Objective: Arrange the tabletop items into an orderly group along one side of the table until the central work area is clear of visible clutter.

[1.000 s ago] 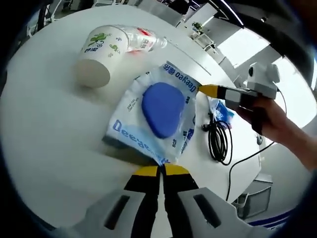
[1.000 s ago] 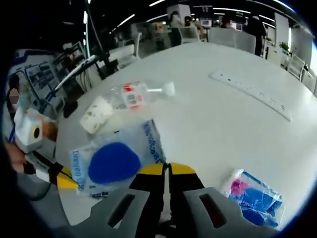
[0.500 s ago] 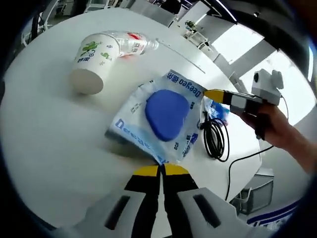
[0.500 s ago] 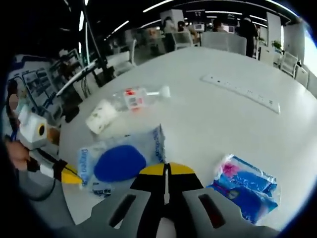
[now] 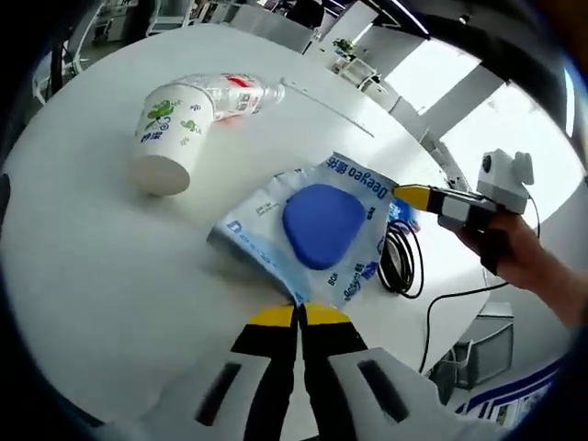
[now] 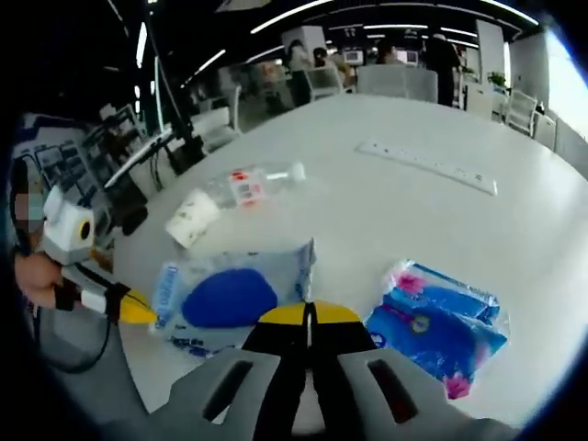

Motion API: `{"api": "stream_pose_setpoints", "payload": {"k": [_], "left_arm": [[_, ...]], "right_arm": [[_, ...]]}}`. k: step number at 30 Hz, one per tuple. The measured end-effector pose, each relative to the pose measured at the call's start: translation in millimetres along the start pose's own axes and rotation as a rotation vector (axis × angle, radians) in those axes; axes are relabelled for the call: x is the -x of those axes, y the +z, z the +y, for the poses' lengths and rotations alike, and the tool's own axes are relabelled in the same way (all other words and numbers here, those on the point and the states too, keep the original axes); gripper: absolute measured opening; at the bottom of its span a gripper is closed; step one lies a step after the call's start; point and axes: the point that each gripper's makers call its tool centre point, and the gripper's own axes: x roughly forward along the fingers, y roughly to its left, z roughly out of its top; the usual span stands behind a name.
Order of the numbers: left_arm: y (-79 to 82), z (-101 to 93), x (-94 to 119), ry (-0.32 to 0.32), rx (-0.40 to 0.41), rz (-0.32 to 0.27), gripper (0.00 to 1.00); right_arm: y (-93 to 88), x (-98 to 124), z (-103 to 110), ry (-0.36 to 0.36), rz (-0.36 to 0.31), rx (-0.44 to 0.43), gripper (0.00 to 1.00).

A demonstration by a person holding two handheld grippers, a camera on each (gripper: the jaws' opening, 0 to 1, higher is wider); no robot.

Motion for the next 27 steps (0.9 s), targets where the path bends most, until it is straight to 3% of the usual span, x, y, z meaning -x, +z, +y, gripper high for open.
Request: {"api": "stream_pose_setpoints", "payload": {"k": [16,27], "left_arm": [[26.2,-6.2,11.6,0.003,-0.112,-0.022,0.00],[56.3,7.3,8.7,0.023,-0.155,-0.048,0.00]], "right_arm": [[2.1,27.5,-2.2,-0.059,-0.079,-0.068,0.00],[0.2,36.6,3.9,-0.070,-0.120,-0.098,0.00]]}}
